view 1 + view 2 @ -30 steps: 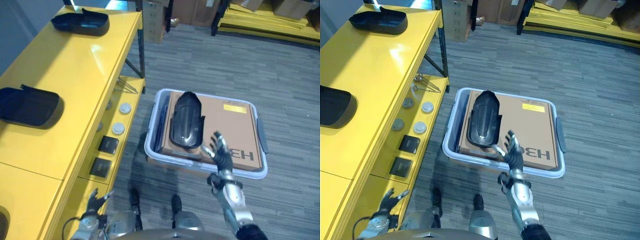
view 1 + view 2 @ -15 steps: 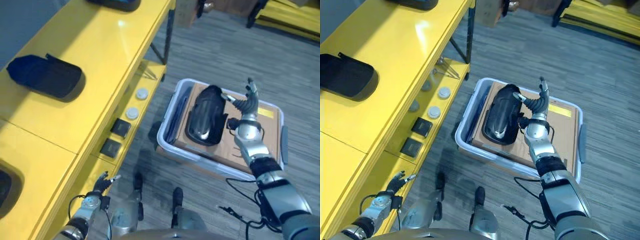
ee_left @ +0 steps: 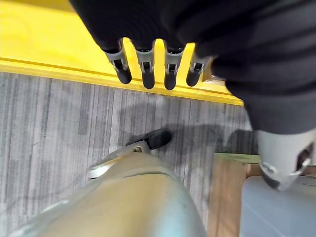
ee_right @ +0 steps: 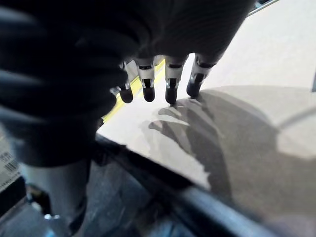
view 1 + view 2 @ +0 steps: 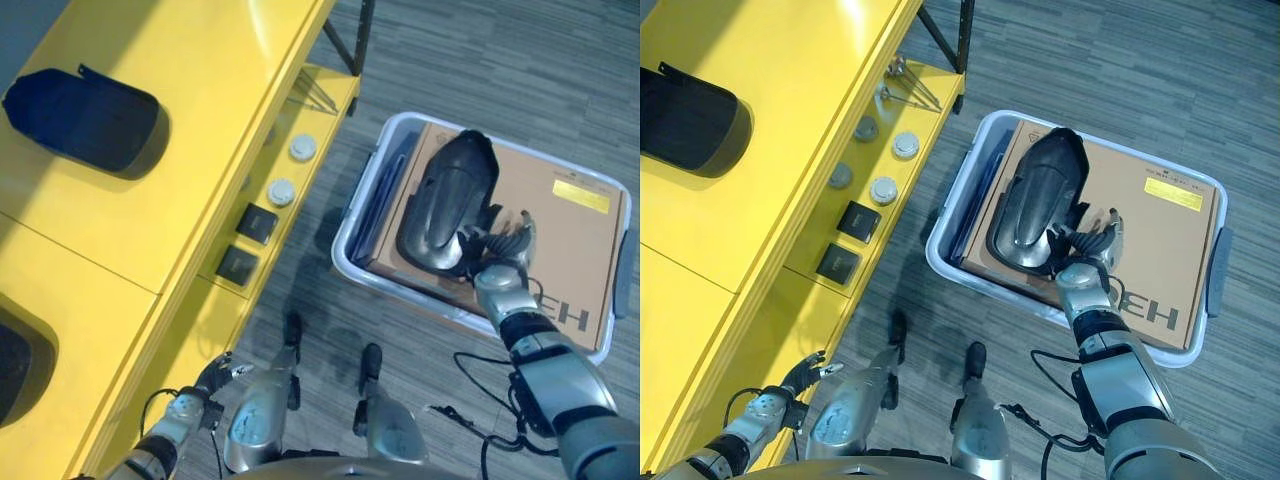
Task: Move parts from the plastic box to the shelf.
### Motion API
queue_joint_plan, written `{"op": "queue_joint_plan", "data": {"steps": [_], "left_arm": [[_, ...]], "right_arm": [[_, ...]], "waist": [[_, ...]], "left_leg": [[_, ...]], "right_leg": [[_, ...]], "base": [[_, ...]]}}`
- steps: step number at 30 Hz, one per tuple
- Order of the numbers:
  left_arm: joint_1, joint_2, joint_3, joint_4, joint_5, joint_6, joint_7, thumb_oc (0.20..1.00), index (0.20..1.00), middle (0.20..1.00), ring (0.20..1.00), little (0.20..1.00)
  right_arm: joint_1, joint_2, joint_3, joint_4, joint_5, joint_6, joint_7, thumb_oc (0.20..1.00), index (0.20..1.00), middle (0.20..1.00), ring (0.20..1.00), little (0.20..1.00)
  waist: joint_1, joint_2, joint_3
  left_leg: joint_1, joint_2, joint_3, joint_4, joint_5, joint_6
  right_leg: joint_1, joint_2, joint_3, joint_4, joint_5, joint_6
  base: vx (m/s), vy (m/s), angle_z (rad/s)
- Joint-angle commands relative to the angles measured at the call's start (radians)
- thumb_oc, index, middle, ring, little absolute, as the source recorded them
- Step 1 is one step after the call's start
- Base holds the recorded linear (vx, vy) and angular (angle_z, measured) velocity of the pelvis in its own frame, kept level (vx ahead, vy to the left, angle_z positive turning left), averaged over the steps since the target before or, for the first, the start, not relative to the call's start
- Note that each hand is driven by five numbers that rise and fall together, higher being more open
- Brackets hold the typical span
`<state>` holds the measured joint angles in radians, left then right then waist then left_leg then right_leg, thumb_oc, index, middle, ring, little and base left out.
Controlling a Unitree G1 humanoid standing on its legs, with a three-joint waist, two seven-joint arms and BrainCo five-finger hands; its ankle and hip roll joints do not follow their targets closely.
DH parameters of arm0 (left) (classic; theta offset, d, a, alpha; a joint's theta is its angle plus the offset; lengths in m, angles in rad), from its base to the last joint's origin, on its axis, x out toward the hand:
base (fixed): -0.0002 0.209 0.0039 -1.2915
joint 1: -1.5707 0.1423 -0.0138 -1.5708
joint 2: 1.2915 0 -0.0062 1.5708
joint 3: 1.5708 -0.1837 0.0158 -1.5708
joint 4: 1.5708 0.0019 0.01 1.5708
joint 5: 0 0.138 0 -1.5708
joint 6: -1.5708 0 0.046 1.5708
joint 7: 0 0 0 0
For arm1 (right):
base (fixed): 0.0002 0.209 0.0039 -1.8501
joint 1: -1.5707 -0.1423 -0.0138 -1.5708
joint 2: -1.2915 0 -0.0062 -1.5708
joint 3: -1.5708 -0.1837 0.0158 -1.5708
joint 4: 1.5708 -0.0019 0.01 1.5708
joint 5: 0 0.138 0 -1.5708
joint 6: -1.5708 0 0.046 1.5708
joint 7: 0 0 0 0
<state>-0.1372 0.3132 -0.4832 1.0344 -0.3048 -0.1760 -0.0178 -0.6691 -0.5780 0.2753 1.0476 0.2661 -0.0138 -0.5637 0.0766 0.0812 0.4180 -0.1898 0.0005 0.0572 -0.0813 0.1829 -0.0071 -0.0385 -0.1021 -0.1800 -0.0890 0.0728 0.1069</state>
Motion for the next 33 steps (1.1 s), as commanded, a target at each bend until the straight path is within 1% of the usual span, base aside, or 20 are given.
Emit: {"op": "queue_joint_plan", "data": {"steps": [1,2,3,6,8,10,11,14,15,18,19,21,23,25,26,27,28,30,31,33], "left_arm": [[-0.046,-0.014,-0.042,0.04,-0.007,-0.029,0.005,1.0,1.0,1.0,1.0,1.0],[-0.047,-0.013,-0.041,0.029,0.003,-0.023,0.004,1.0,1.0,1.0,1.0,1.0],[-0.048,-0.012,-0.041,0.026,0.005,-0.021,0.004,1.0,1.0,1.0,1.0,1.0],[-0.047,-0.004,-0.038,0.001,0.026,-0.024,0.009,1.0,1.0,1.0,1.0,1.0],[-0.036,-0.003,-0.017,-0.009,0.022,-0.064,0.037,1.0,1.0,1.0,1.0,1.0],[-0.025,-0.005,-0.002,-0.013,0.035,-0.101,0.05,1.0,1.0,1.0,1.0,1.0],[-0.005,-0.002,0.01,-0.037,0.042,-0.128,0.056,1.0,1.0,1.0,1.0,1.0],[0.013,-0.004,0.022,-0.094,0.045,-0.192,0.079,1.0,1.0,1.0,1.0,1.0],[0.015,-0.003,0.022,-0.099,0.042,-0.199,0.085,1.0,1.0,1.0,1.0,1.0],[0.001,0.021,0.028,-0.205,-0.02,-0.209,0.082,1.0,1.0,1.0,1.0,1.0],[-0.002,0.03,0.028,-0.26,-0.049,-0.201,0.073,1.0,1.0,1.0,1.0,1.0],[-0.008,0.049,0.025,-0.339,-0.08,-0.179,0.067,1.0,1.0,1.0,1.0,1.0],[-0.03,0.084,0.016,-0.488,-0.161,-0.102,0.044,1.0,1.0,1.0,1.0,1.0],[-0.05,0.092,0.011,-0.554,-0.187,-0.055,0.029,1.0,1.0,1.0,1.0,1.0],[-0.059,0.094,0.009,-0.582,-0.201,-0.031,0.018,1.0,1.0,1.0,1.0,1.0],[-0.077,0.098,0.003,-0.647,-0.227,0.029,0.005,1.0,1.0,1.0,1.0,1.0],[-0.096,0.097,-0.003,-0.696,-0.255,0.09,0.006,1.0,1.0,1.0,1.0,1.0],[-0.116,0.09,-0.004,-0.755,-0.292,0.148,0.0,1.0,1.0,1.0,1.0,1.0],[-0.136,0.088,-0.007,-0.792,-0.303,0.18,0.001,1.0,1.0,1.0,1.0,1.0],[-0.168,0.081,-0.013,-0.827,-0.332,0.225,-0.003,1.0,1.0,1.0,1.0,1.0]], "right_arm": [[0.008,0.013,0.099,0.118,-0.042,0.217,0.445,0.62,0.62,0.62,0.62,0.62],[0.015,0.02,0.117,0.136,-0.054,0.24,0.481,0.2,0.2,0.2,0.2,0.2],[0.016,0.021,0.122,0.14,-0.061,0.253,0.494,0.2,0.2,0.2,0.2,0.2],[0.037,0.031,0.141,0.183,0.084,0.313,0.534,0.2,0.2,0.2,0.2,0.2],[0.066,0.047,0.097,0.194,0.087,0.345,0.51,0.2,0.2,0.2,0.2,0.2],[0.107,0.065,0.068,0.208,0.125,0.362,0.452,0.2,0.2,0.2,0.2,0.2],[0.165,0.078,0.024,0.213,0.154,0.388,0.343,0.2,0.2,0.2,0.2,0.2],[0.264,0.084,-0.054,0.237,0.154,0.345,0.205,0.2,0.2,0.2,0.2,0.2],[0.271,0.084,-0.059,0.239,0.156,0.337,0.195,0.2,0.2,0.2,0.2,0.2],[0.321,0.087,-0.102,0.226,0.133,0.235,0.126,0.2,0.2,0.2,0.2,0.2],[0.34,0.084,-0.114,0.21,0.141,0.167,0.116,0.2,0.2,0.2,0.2,0.2],[0.352,0.078,-0.126,0.176,0.135,0.104,0.101,0.2,0.2,0.2,0.2,0.2],[0.364,0.054,-0.137,0.11,0.043,0.005,0.053,0.2,0.2,0.2,0.2,0.2],[0.357,0.03,-0.128,0.061,-0.044,-0.045,0.017,0.2,0.2,0.2,0.2,0.2],[0.351,0.015,-0.122,0.034,-0.072,-0.059,0.001,0.2,0.2,0.2,0.2,0.2],[0.348,-0.026,-0.103,-0.082,-0.187,-0.072,-0.069,0.2,0.2,0.2,0.2,0.2],[0.342,-0.066,-0.082,-0.2,-0.265,-0.041,-0.121,0.2,0.2,0.2,0.2,0.2],[0.342,-0.119,-0.085,-0.339,-0.421,-0.039,-0.172,0.2,0.2,0.2,0.2,0.2],[0.332,-0.161,-0.082,-0.446,-0.494,-0.015,-0.179,0.2,0.2,0.2,0.2,0.2],[0.311,-0.205,-0.079,-0.572,-0.552,0.001,-0.196,0.2,0.2,0.2,0.2,0.2]], "waist": [[0.038,-0.013,-0.037],[0.043,-0.014,-0.037],[0.044,-0.015,-0.037],[0.058,-0.02,-0.048],[0.06,-0.025,-0.069],[0.059,-0.035,-0.098],[0.057,-0.047,-0.13],[0.055,-0.066,-0.183],[0.055,-0.067,-0.186],[0.048,-0.079,-0.225],[0.046,-0.082,-0.237],[0.042,-0.086,-0.247],[0.032,-0.096,-0.26],[0.024,-0.101,-0.265],[0.02,-0.103,-0.267],[0.004,-0.106,-0.27],[-0.012,-0.107,-0.271],[-0.034,-0.107,-0.273],[-0.048,-0.107,-0.274],[-0.064,-0.108,-0.274]], "left_leg": [[0.051,0.018,-0.027,-0.006,-0.172,-0.033],[0.052,0.018,-0.029,-0.006,-0.171,-0.034],[0.053,0.018,-0.03,-0.006,-0.171,-0.034],[0.064,0.02,-0.039,-0.006,-0.172,-0.036],[0.082,0.026,-0.036,-0.006,-0.178,-0.041],[0.103,0.031,-0.031,-0.006,-0.182,-0.044],[0.128,0.037,-0.022,-0.006,-0.188,-0.046],[0.172,0.047,-0.004,-0.006,-0.199,-0.045],[0.176,0.047,-0.002,-0.006,-0.2,-0.045],[0.218,0.053,0.008,-0.006,-0.211,-0.04],[0.233,0.056,0.012,-0.006,-0.214,-0.038],[0.249,0.057,0.015,-0.006,-0.218,-0.035],[0.282,0.059,0.025,-0.006,-0.225,-0.029],[0.298,0.058,0.028,-0.006,-0.231,-0.024],[0.306,0.058,0.029,-0.006,-0.234,-0.023],[0.32,0.059,0.033,-0.006,-0.239,-0.021],[0.33,0.06,0.039,-0.006,-0.243,-0.021],[0.339,0.062,0.046,-0.006,-0.247,-0.02],[0.343,0.064,0.051,-0.006,-0.248,-0.019],[0.348,0.066,0.058,-0.006,-0.251,-0.019]], "right_leg": [[-0.034,-0.042,-0.07,0.002,-0.054,-0.005],[-0.032,-0.044,-0.076,0.002,-0.053,-0.004],[-0.031,-0.045,-0.077,0.002,-0.052,-0.004],[-0.018,-0.051,-0.097,0.002,-0.051,-0.003],[-0.001,-0.052,-0.104,0.002,-0.058,-0.002],[0.02,-0.05,-0.107,0.002,-0.062,0.0],[0.043,-0.049,-0.107,0.002,-0.065,0.002],[0.084,-0.048,-0.114,0.002,-0.069,0.002],[0.088,-0.048,-0.115,0.002,-0.069,0.002],[0.126,-0.045,-0.114,0.002,-0.074,-0.001],[0.138,-0.045,-0.112,0.002,-0.074,-0.001],[0.152,-0.043,-0.105,0.002,-0.076,-0.002],[0.178,-0.038,-0.092,0.002,-0.076,-0.004],[0.191,-0.034,-0.081,0.002,-0.079,-0.006],[0.197,-0.032,-0.075,0.002,-0.08,-0.007],[0.207,-0.027,-0.065,0.002,-0.085,-0.009],[0.211,-0.025,-0.055,0.002,-0.087,-0.008],[0.215,-0.023,-0.047,0.002,-0.09,-0.004],[0.215,-0.023,-0.043,0.003,-0.093,-0.001],[0.216,-0.022,-0.037,0.005,-0.097,0.001]], "base": [[0.0,-0.06,0.14],[0.0,-0.06,0.15],[0.01,-0.071,0.24],[0.0,-0.054,0.2],[-0.01,-0.017,0.16],[0.06,-0.043,0.06],[0.08,-0.057,0.03],[0.07,-0.066,0.04],[0.03,-0.065,0.08],[0.03,-0.064,0.05],[0.02,-0.046,-0.02],[0.0,-0.059,-0.07],[0.0,-0.091,-0.18],[0.01,-0.071,-0.13],[0.0,-0.079,-0.14],[-0.01,-0.069,-0.19],[-0.02,-0.059,-0.2],[-0.02,-0.034,-0.17],[-0.02,-0.033,-0.15],[-0.02,-0.029,-0.15]]}}
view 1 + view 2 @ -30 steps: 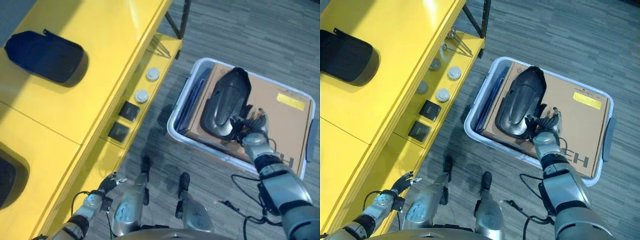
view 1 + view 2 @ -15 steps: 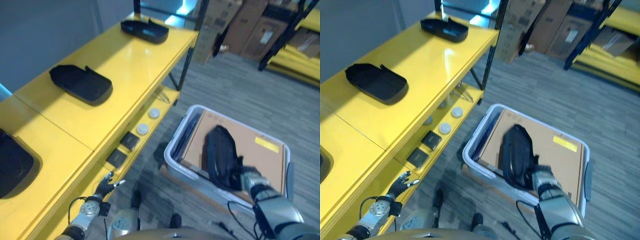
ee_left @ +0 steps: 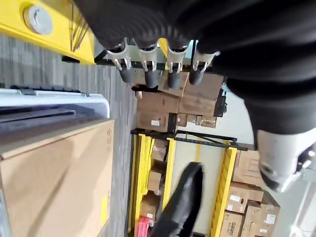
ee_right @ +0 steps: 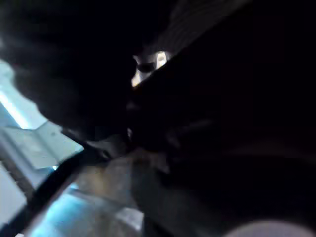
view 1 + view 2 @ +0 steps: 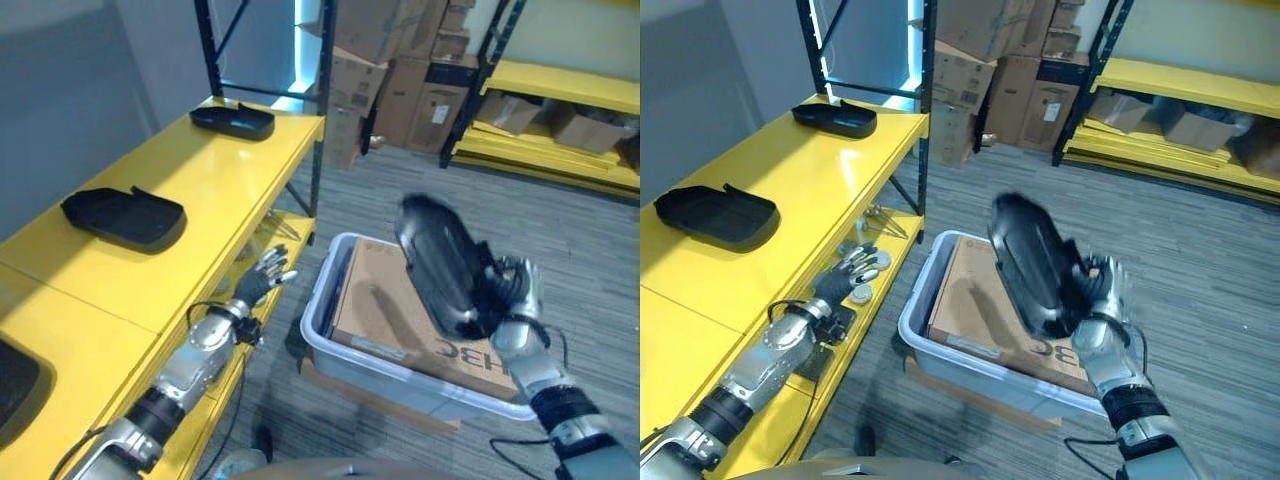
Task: Move parts from the plastic box to the shelf.
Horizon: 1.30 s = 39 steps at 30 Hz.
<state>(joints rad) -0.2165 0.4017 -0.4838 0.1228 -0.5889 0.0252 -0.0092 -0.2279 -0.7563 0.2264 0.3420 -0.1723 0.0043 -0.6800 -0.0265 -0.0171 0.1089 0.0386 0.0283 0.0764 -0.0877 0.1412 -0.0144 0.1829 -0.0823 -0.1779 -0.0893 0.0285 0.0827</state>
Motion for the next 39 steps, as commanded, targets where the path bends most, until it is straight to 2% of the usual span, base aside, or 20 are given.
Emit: {"op": "queue_joint_plan", "data": {"steps": [1,5,6,9,12,15,19,22,26,27,32,34,35,36,37,38,39], "left_arm": [[-0.121,-0.018,-0.017,0.06,-0.099,0.078,0.0,1.0,1.0,1.0,1.0,1.0],[-0.177,-0.049,-0.021,0.045,-0.171,0.13,0.014,1.0,1.0,1.0,1.0,1.0],[-0.216,-0.078,-0.024,0.028,-0.213,0.159,0.048,1.0,1.0,1.0,1.0,1.0],[-0.246,-0.1,-0.027,0.039,-0.23,0.148,0.048,1.0,1.0,1.0,1.0,1.0],[-0.284,-0.123,-0.039,0.041,-0.257,0.151,-0.008,1.0,1.0,1.0,1.0,1.0],[-0.304,-0.134,-0.048,0.03,-0.267,0.153,-0.014,1.0,1.0,1.0,1.0,1.0],[-0.318,-0.131,-0.057,0.006,-0.3,0.143,-0.006,1.0,1.0,1.0,1.0,1.0],[-0.317,-0.132,-0.055,0.003,-0.338,0.133,-0.01,1.0,1.0,1.0,1.0,1.0],[-0.31,-0.125,-0.046,-0.017,-0.346,0.143,-0.016,1.0,1.0,1.0,1.0,1.0],[-0.307,-0.122,-0.044,-0.021,-0.35,0.14,-0.004,1.0,1.0,1.0,1.0,1.0],[-0.299,-0.124,-0.026,-0.023,-0.357,0.102,0.022,1.0,1.0,1.0,1.0,1.0],[-0.294,-0.14,-0.013,-0.02,-0.328,0.05,0.056,1.0,1.0,1.0,1.0,1.0],[-0.291,-0.153,-0.007,-0.017,-0.309,0.002,0.08,0.322,0.322,0.322,0.322,0.322],[-0.291,-0.156,-0.006,-0.015,-0.308,-0.02,0.087,0.2,0.2,0.2,0.2,0.2],[-0.288,-0.166,0.001,-0.015,-0.314,-0.081,0.108,0.2,0.2,0.2,0.2,0.2],[-0.288,-0.167,0.002,-0.016,-0.309,-0.096,0.114,0.2,0.2,0.2,0.2,0.2],[-0.284,-0.175,0.012,-0.024,-0.295,-0.141,0.131,0.2,0.2,0.2,0.2,0.2]], "right_arm": [[-0.161,-0.061,-0.022,0.043,-0.176,-0.025,-0.103,0.2,0.2,0.2,0.2,0.2],[-0.222,-0.091,0.005,-0.05,-0.227,-0.027,-0.102,0.2,0.2,0.2,0.2,0.2],[-0.274,-0.091,0.039,-0.112,-0.269,-0.029,-0.106,0.2,0.2,0.2,0.2,0.2],[-0.325,-0.083,0.071,-0.141,-0.283,-0.035,-0.103,0.2,0.2,0.2,0.2,0.2],[-0.381,-0.06,0.114,-0.157,-0.28,-0.043,-0.089,0.2,0.2,0.2,0.2,0.2],[-0.417,-0.036,0.15,-0.161,-0.288,-0.06,-0.065,0.2,0.2,0.2,0.2,0.2],[-0.456,-0.002,0.206,-0.178,-0.289,-0.092,-0.022,0.2,0.2,0.2,0.2,0.2],[-0.456,0.028,0.238,-0.199,-0.294,-0.139,0.006,0.2,0.2,0.2,0.2,0.2],[-0.447,0.053,0.26,-0.231,-0.263,-0.182,0.025,0.2,0.2,0.2,0.2,0.2],[-0.433,0.073,0.266,-0.25,-0.221,-0.218,0.042,0.2,0.2,0.2,0.2,0.2],[-0.382,0.125,0.26,-0.321,-0.131,-0.277,0.091,0.2,0.2,0.2,0.2,0.2],[-0.344,0.171,0.262,-0.363,-0.066,-0.297,0.133,0.2,0.2,0.2,0.2,0.2],[-0.318,0.202,0.263,-0.385,-0.033,-0.299,0.155,0.2,0.2,0.2,0.2,0.2],[-0.312,0.209,0.265,-0.389,-0.025,-0.3,0.157,0.2,0.2,0.2,0.2,0.2],[-0.29,0.231,0.271,-0.401,-0.014,-0.297,0.164,0.2,0.2,0.2,0.2,0.2],[-0.287,0.234,0.272,-0.403,-0.01,-0.296,0.165,0.2,0.2,0.2,0.2,0.2],[-0.269,0.256,0.281,-0.411,0.009,-0.289,0.174,0.2,0.2,0.2,0.2,0.2]], "waist": [[0.028,-0.01,0.033],[0.016,-0.011,0.028],[0.011,-0.01,0.023],[0.008,-0.011,0.017],[0.008,-0.012,0.011],[0.009,-0.011,0.009],[0.014,-0.007,0.009],[0.021,-0.005,0.009],[0.027,-0.003,0.011],[0.029,-0.001,0.013],[0.029,0.0,0.014],[0.028,0.001,0.017],[0.027,0.001,0.019],[0.027,0.001,0.019],[0.027,0.0,0.021],[0.027,0.0,0.021],[0.027,-0.001,0.021]], "left_leg": [[0.122,0.04,0.043,0.0,-0.21,-0.011],[0.123,0.041,0.045,0.0,-0.211,-0.013],[0.123,0.041,0.046,0.0,-0.212,-0.014],[0.121,0.04,0.046,0.0,-0.213,-0.014],[0.119,0.038,0.043,0.0,-0.215,-0.014],[0.117,0.037,0.041,0.0,-0.216,-0.014],[0.116,0.036,0.039,0.0,-0.217,-0.015],[0.114,0.032,0.032,0.0,-0.218,-0.014],[0.112,0.028,0.028,0.0,-0.218,-0.012],[0.112,0.027,0.027,0.0,-0.219,-0.011],[0.111,0.024,0.026,0.0,-0.22,-0.009],[0.111,0.023,0.026,0.0,-0.221,-0.006],[0.11,0.022,0.024,0.0,-0.222,-0.005],[0.11,0.021,0.024,0.0,-0.222,-0.005],[0.11,0.02,0.021,0.0,-0.223,-0.004],[0.11,0.019,0.021,0.0,-0.223,-0.004],[0.109,0.019,0.019,0.0,-0.224,-0.004]], "right_leg": [[-0.004,-0.041,-0.037,0.005,-0.056,0.027],[-0.003,-0.04,-0.036,0.004,-0.06,0.03],[-0.002,-0.041,-0.038,0.003,-0.061,0.033],[-0.003,-0.04,-0.039,0.002,-0.063,0.034],[-0.006,-0.04,-0.039,0.002,-0.065,0.034],[-0.008,-0.039,-0.039,0.002,-0.066,0.033],[-0.01,-0.039,-0.038,0.002,-0.066,0.031],[-0.01,-0.04,-0.038,0.002,-0.066,0.031],[-0.011,-0.04,-0.04,0.002,-0.066,0.03],[-0.011,-0.041,-0.04,0.002,-0.066,0.03],[-0.012,-0.042,-0.041,0.003,-0.066,0.03],[-0.013,-0.043,-0.04,0.005,-0.067,0.03],[-0.015,-0.044,-0.039,0.007,-0.068,0.029],[-0.015,-0.044,-0.039,0.008,-0.068,0.029],[-0.015,-0.044,-0.039,0.009,-0.069,0.028],[-0.015,-0.044,-0.039,0.009,-0.069,0.028],[-0.015,-0.044,-0.038,0.009,-0.069,0.028]], "base": [[-0.02,-0.022,-0.15],[-0.01,-0.009,-0.03],[0.0,0.0,0.0],[0.0,0.0,0.0],[0.0,0.0,0.0],[0.0,0.0,0.0],[0.0,0.008,0.0],[0.0,0.0,0.0],[0.0,0.0,0.0],[0.0,0.0,0.0],[0.0,0.0,0.0],[0.0,0.0,0.0],[0.0,0.0,0.0],[0.0,0.0,0.0],[0.0,0.0,0.0],[0.0,0.0,0.0],[0.0,0.0,0.0]]}}
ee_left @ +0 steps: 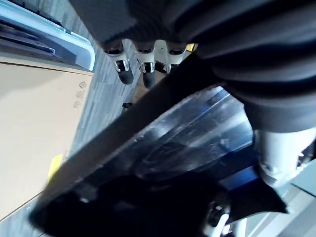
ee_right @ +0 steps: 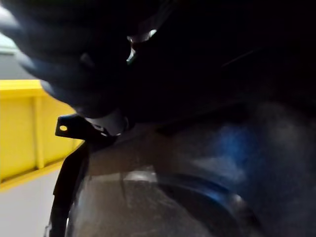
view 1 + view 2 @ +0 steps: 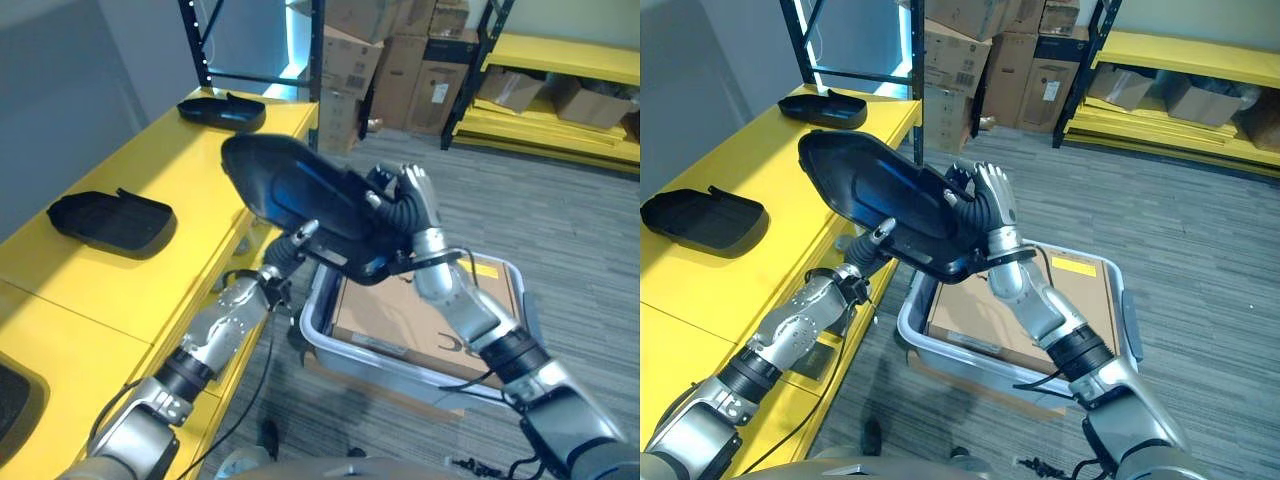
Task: Move parts from the plastic box to the shelf.
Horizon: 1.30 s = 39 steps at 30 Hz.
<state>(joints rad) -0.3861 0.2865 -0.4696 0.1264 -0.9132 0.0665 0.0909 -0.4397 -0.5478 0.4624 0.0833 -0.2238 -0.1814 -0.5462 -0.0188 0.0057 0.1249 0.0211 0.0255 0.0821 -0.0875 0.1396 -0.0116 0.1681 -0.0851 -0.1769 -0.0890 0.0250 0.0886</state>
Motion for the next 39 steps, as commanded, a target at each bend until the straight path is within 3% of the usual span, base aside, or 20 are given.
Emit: {"op": "queue_joint_plan", "data": {"steps": [1,3,4,10,12,15,18,20,21,22,23,26,28,30,33,36,39], "left_arm": [[-0.112,-0.066,0.002,-0.033,0.042,-0.222,0.044,0.2,0.2,0.2,0.2,0.2],[-0.101,-0.081,0.017,-0.06,0.07,-0.31,0.067,0.2,0.2,0.2,0.2,0.2],[-0.094,-0.079,0.016,-0.082,0.116,-0.327,0.074,0.2,0.2,0.2,0.2,0.2],[-0.075,-0.052,-0.018,-0.126,0.119,-0.33,0.007,0.2,0.2,0.2,0.2,0.2],[-0.048,-0.033,-0.017,-0.152,0.081,-0.387,-0.073,0.2,0.2,0.2,0.2,0.2],[-0.005,-0.011,-0.007,-0.193,0.107,-0.432,-0.075,0.2,0.2,0.2,0.2,0.2],[0.082,0.056,0.063,-0.262,0.249,-0.5,-0.02,0.2,0.2,0.2,0.2,0.2],[0.126,0.086,0.108,-0.293,0.289,-0.502,-0.004,0.2,0.2,0.2,0.2,0.2],[0.183,0.11,0.163,-0.308,0.328,-0.504,-0.045,0.2,0.2,0.2,0.2,0.2],[0.187,0.112,0.167,-0.308,0.334,-0.506,-0.046,0.2,0.2,0.2,0.2,0.2],[0.213,0.127,0.184,-0.318,0.335,-0.513,-0.067,0.2,0.2,0.2,0.2,0.2],[0.264,0.152,0.217,-0.343,0.327,-0.544,-0.106,0.2,0.2,0.2,0.2,0.2],[0.275,0.16,0.229,-0.36,0.326,-0.539,-0.118,0.2,0.2,0.2,0.2,0.2],[0.267,0.182,0.229,-0.363,0.452,-0.522,-0.073,0.2,0.2,0.2,0.2,0.2],[0.258,0.204,0.225,-0.362,0.455,-0.5,-0.057,0.2,0.2,0.2,0.2,0.2],[0.264,0.214,0.226,-0.368,0.451,-0.496,-0.058,0.2,0.2,0.2,0.2,0.2],[0.261,0.227,0.216,-0.38,0.441,-0.479,-0.072,0.2,0.2,0.2,0.2,0.2]], "right_arm": [[-0.043,0.064,0.053,-0.158,0.064,-0.097,0.041,0.2,0.2,0.2,0.2,0.2],[0.0,0.112,0.077,-0.17,0.101,-0.073,0.042,0.2,0.2,0.2,0.2,0.2],[0.029,0.138,0.088,-0.174,0.1,-0.09,0.042,0.2,0.2,0.2,0.2,0.2],[0.052,0.164,0.123,-0.215,0.176,-0.139,0.14,0.2,0.2,0.2,0.2,0.2],[0.049,0.161,0.147,-0.223,0.233,-0.165,0.216,0.2,0.2,0.2,0.2,0.2],[0.051,0.163,0.166,-0.233,0.285,-0.19,0.278,0.2,0.2,0.2,0.2,0.2],[0.052,0.165,0.182,-0.271,0.373,-0.211,0.386,0.2,0.2,0.2,0.2,0.2],[0.067,0.163,0.178,-0.275,0.395,-0.236,0.435,0.2,0.2,0.2,0.2,0.2],[0.09,0.16,0.17,-0.267,0.37,-0.274,0.442,0.2,0.2,0.2,0.2,0.2],[0.092,0.159,0.169,-0.266,0.371,-0.279,0.444,0.2,0.2,0.2,0.2,0.2],[0.104,0.156,0.165,-0.252,0.365,-0.316,0.435,0.2,0.2,0.2,0.2,0.2],[0.128,0.136,0.146,-0.25,0.379,-0.368,0.429,0.2,0.2,0.2,0.2,0.2],[0.138,0.127,0.133,-0.258,0.384,-0.365,0.409,0.2,0.2,0.2,0.2,0.2],[0.147,0.127,0.124,-0.261,0.386,-0.361,0.389,0.2,0.2,0.2,0.2,0.2],[0.174,0.134,0.126,-0.249,0.354,-0.359,0.346,0.2,0.2,0.2,0.2,0.2],[0.191,0.137,0.127,-0.251,0.349,-0.372,0.314,0.2,0.2,0.2,0.2,0.2],[0.212,0.148,0.12,-0.253,0.292,-0.382,0.268,0.2,0.2,0.2,0.2,0.2]], "waist": [[0.02,-0.024,0.006],[0.023,-0.026,0.013],[0.025,-0.027,0.016],[0.036,-0.026,0.028],[0.05,-0.023,0.035],[0.066,-0.02,0.046],[0.109,-0.003,0.087],[0.127,0.007,0.112],[0.132,0.014,0.139],[0.131,0.013,0.138],[0.134,0.005,0.141],[0.145,-0.012,0.13],[0.146,-0.018,0.125],[0.133,-0.015,0.107],[0.118,0.011,0.083],[0.121,0.023,0.072],[0.128,0.046,0.07]], "left_leg": [[0.126,0.021,0.013,0.0,-0.221,-0.007],[0.125,0.023,0.01,0.0,-0.221,-0.007],[0.121,0.024,0.008,0.0,-0.219,-0.008],[0.117,0.037,-0.004,0.0,-0.207,-0.014],[0.114,0.047,-0.021,0.0,-0.194,-0.022],[0.103,0.059,-0.03,0.01,-0.178,-0.035],[0.031,0.088,-0.025,0.016,-0.106,-0.079],[-0.016,0.099,0.004,0.033,-0.076,-0.095],[-0.025,0.104,0.132,0.082,-0.085,-0.089],[-0.029,0.103,0.141,0.087,-0.086,-0.086],[-0.021,0.086,0.183,0.138,-0.131,-0.065],[-0.002,0.043,0.191,0.227,-0.24,-0.031],[0.001,0.037,0.208,0.294,-0.265,-0.024],[0.043,0.027,0.234,0.265,-0.298,-0.018],[0.096,0.0,0.241,0.126,-0.274,-0.018],[0.11,-0.023,0.217,0.065,-0.258,-0.006],[0.116,-0.037,0.183,0.009,-0.241,0.019]], "right_leg": [[-0.001,-0.042,-0.04,0.01,-0.066,0.021],[-0.001,-0.042,-0.041,0.012,-0.068,0.018],[-0.002,-0.04,-0.043,0.014,-0.069,0.016],[-0.006,-0.031,-0.052,0.031,-0.08,0.004],[-0.005,-0.022,-0.057,0.031,-0.086,-0.01],[-0.005,-0.015,-0.069,0.029,-0.085,-0.022],[-0.012,-0.006,-0.115,0.033,-0.086,-0.035],[-0.011,-0.007,-0.152,0.053,-0.096,-0.037],[0.002,-0.02,-0.241,0.064,-0.095,-0.035],[-0.002,-0.021,-0.25,0.063,-0.092,-0.035],[0.0,-0.033,-0.281,0.059,-0.084,-0.035],[-0.002,-0.047,-0.289,0.054,-0.076,-0.028],[-0.007,-0.052,-0.307,0.047,-0.061,-0.027],[-0.016,-0.059,-0.335,0.023,-0.033,-0.011],[-0.031,-0.068,-0.342,0.019,-0.018,0.015],[-0.044,-0.069,-0.338,0.034,-0.024,0.027],[-0.098,-0.097,-0.344,0.158,-0.067,0.038]], "base": [[0.0,-0.052,-0.01],[0.0,-0.097,0.0],[-0.01,-0.132,0.01],[0.01,-0.138,0.03],[0.06,-0.2,0.11],[0.03,-0.135,0.17],[-0.09,-0.104,0.24],[-0.16,-0.097,0.67],[-0.18,-0.094,0.98],[-0.21,-0.093,1.54],[-0.12,-0.028,1.56],[-0.09,0.021,1.05],[-0.15,0.099,0.81],[-0.16,0.229,1.11],[-0.1,0.284,0.95],[-0.1,0.196,0.32],[-0.14,0.207,0.06]]}}
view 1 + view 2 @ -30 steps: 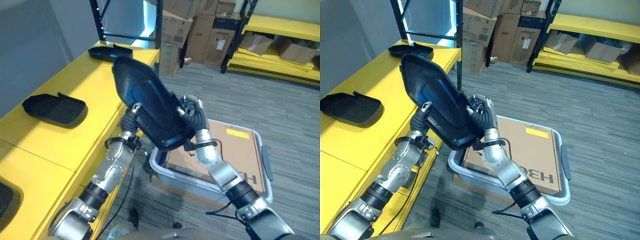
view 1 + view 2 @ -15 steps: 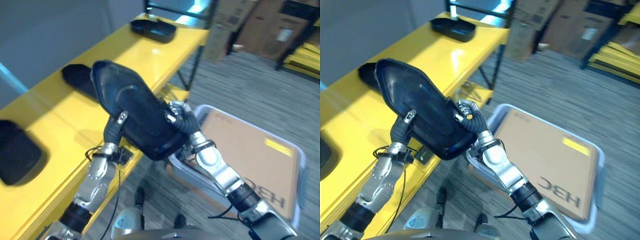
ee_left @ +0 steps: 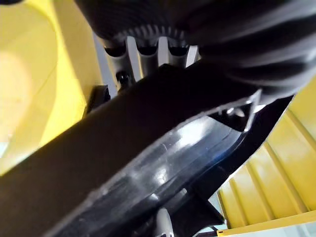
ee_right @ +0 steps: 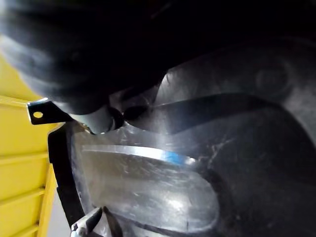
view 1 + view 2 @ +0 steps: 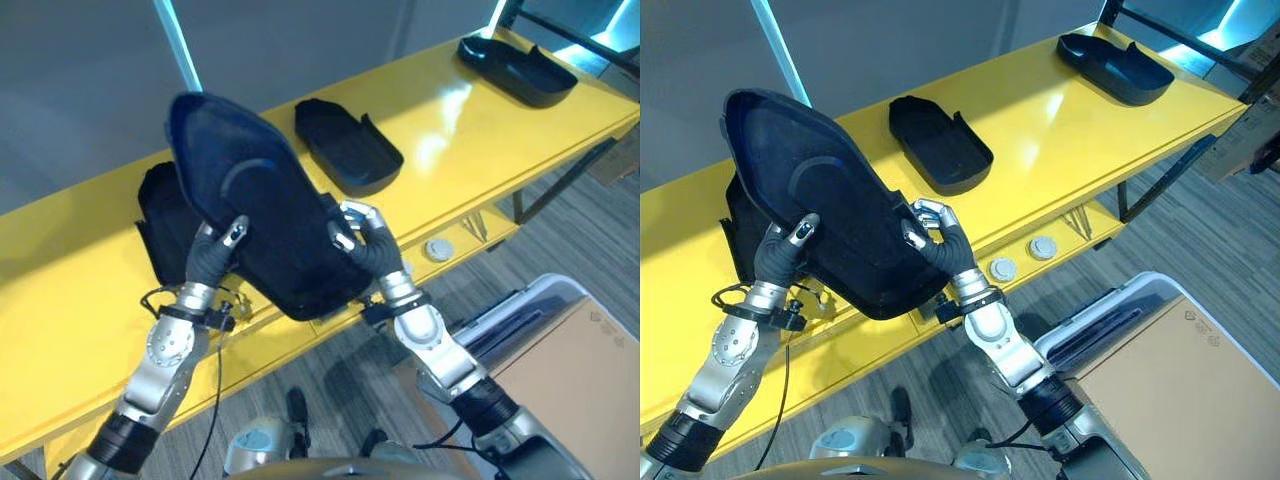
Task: Move parts from the plastic box to the shelf.
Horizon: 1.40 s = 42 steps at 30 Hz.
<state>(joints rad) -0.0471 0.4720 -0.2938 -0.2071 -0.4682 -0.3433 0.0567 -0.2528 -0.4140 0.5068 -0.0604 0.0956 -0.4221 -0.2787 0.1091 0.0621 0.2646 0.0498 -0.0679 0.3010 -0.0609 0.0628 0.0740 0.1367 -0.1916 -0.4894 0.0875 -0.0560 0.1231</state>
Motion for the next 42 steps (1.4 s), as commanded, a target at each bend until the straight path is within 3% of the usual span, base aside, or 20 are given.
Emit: {"op": "queue_joint_plan", "data": {"steps": [1,4,5,8,9,10,11,21,24,27,37,42], "left_arm": [[-0.088,0.044,0.03,-0.041,-0.005,-0.062,-0.044,0.2,0.2,0.2,0.2,0.2],[-0.115,0.042,-0.011,-0.011,-0.01,-0.093,-0.08,0.2,0.2,0.2,0.2,0.2],[-0.126,0.034,-0.033,0.003,-0.004,-0.114,-0.086,0.2,0.2,0.2,0.2,0.2],[-0.138,0.027,-0.046,0.008,0.006,-0.119,-0.073,0.2,0.2,0.2,0.2,0.2],[-0.155,0.018,-0.066,0.017,0.019,-0.124,-0.058,0.2,0.2,0.2,0.2,0.2],[-0.157,0.015,-0.069,0.017,0.023,-0.123,-0.049,0.2,0.2,0.2,0.2,0.2],[-0.164,0.011,-0.074,0.011,0.036,-0.117,-0.022,0.2,0.2,0.2,0.2,0.2],[-0.117,0.005,-0.018,-0.018,0.066,-0.113,0.028,0.2,0.2,0.2,0.2,0.2],[-0.079,0.008,0.016,-0.03,0.086,-0.131,0.052,0.2,0.2,0.2,0.2,0.2],[-0.038,0.012,0.065,-0.044,0.121,-0.151,0.087,0.2,0.2,0.2,0.2,0.2],[0.044,0.053,0.168,-0.065,0.144,-0.181,0.108,0.2,0.2,0.2,0.2,0.2],[0.04,0.055,0.188,-0.059,0.134,-0.198,0.081,0.2,0.2,0.2,0.2,0.2]], "right_arm": [[0.023,0.02,0.08,-0.107,-0.043,-0.132,-0.035,0.2,0.2,0.2,0.2,0.2],[0.054,0.016,0.065,-0.12,-0.076,-0.129,-0.115,0.2,0.2,0.2,0.2,0.2],[0.079,0.007,0.042,-0.123,-0.082,-0.143,-0.118,0.2,0.2,0.2,0.2,0.2],[0.086,0.003,0.031,-0.122,-0.092,-0.151,-0.11,0.2,0.2,0.2,0.2,0.2],[0.096,-0.017,0.024,-0.126,-0.099,-0.159,-0.125,0.2,0.2,0.2,0.2,0.2],[0.101,-0.025,0.019,-0.126,-0.084,-0.158,-0.117,0.485,0.485,0.485,0.485,0.485],[0.094,-0.036,0.013,-0.11,-0.063,-0.165,-0.115,1.0,1.0,1.0,1.0,1.0],[0.123,-0.059,-0.054,-0.126,0.018,-0.151,-0.058,1.0,1.0,1.0,1.0,1.0],[0.165,-0.056,-0.111,-0.113,0.03,-0.087,-0.161,1.0,1.0,1.0,1.0,1.0],[0.232,-0.037,-0.18,-0.073,0.091,-0.038,-0.196,1.0,1.0,1.0,1.0,1.0],[0.365,-0.022,-0.306,0.126,0.083,-0.082,-0.184,1.0,1.0,1.0,1.0,1.0],[0.348,-0.02,-0.309,0.257,0.106,0.0,-0.095,1.0,1.0,1.0,1.0,1.0]], "waist": [[-0.008,-0.006,-0.063],[-0.063,-0.004,-0.052],[-0.097,-0.01,-0.057],[-0.112,-0.012,-0.064],[-0.131,-0.031,-0.075],[-0.133,-0.036,-0.08],[-0.133,-0.043,-0.083],[-0.134,-0.058,-0.095],[-0.145,-0.058,-0.098],[-0.162,-0.057,-0.099],[-0.183,-0.055,-0.095],[-0.178,-0.056,-0.098]], "left_leg": [[0.084,0.058,-0.058,-0.021,-0.165,-0.055],[0.063,0.052,-0.128,-0.026,-0.143,-0.031],[0.057,0.043,-0.17,-0.026,-0.133,-0.026],[0.05,0.041,-0.188,-0.026,-0.125,-0.024],[0.037,0.015,-0.228,-0.023,-0.129,-0.021],[0.033,0.012,-0.234,-0.019,-0.126,-0.024],[0.029,0.009,-0.247,-0.011,-0.121,-0.031],[0.027,0.013,-0.243,0.002,-0.128,-0.056],[0.03,0.021,-0.227,0.007,-0.132,-0.064],[0.032,0.027,-0.216,0.01,-0.133,-0.069],[0.03,0.031,-0.208,0.027,-0.142,-0.073],[0.035,0.029,-0.216,0.023,-0.144,-0.075]], "right_leg": [[-0.094,0.006,-0.002,0.038,-0.013,0.003],[-0.137,0.071,0.13,0.092,-0.043,-0.022],[-0.13,0.123,0.221,0.098,-0.059,-0.033],[-0.126,0.15,0.267,0.094,-0.067,-0.04],[-0.096,0.189,0.343,0.001,-0.045,-0.059],[-0.09,0.19,0.351,-0.016,-0.034,-0.059],[-0.079,0.193,0.375,-0.038,-0.021,-0.057],[-0.025,0.191,0.394,-0.16,0.017,-0.067],[-0.021,0.191,0.398,-0.171,0.018,-0.067],[-0.02,0.194,0.407,-0.172,0.018,-0.067],[-0.017,0.193,0.422,-0.17,0.011,-0.067],[-0.016,0.19,0.414,-0.171,0.007,-0.067]], "base": [[-0.1,0.103,0.03],[-0.12,0.029,0.57],[-0.03,-0.013,1.37],[-0.02,-0.045,0.93],[0.0,-0.087,0.64],[0.0,-0.13,0.74],[0.0,-0.072,0.84],[-0.02,-0.068,0.04],[-0.04,-0.03,-0.02],[-0.02,-0.005,-0.08],[-0.01,0.0,-0.04],[0.0,0.0,0.0]]}}
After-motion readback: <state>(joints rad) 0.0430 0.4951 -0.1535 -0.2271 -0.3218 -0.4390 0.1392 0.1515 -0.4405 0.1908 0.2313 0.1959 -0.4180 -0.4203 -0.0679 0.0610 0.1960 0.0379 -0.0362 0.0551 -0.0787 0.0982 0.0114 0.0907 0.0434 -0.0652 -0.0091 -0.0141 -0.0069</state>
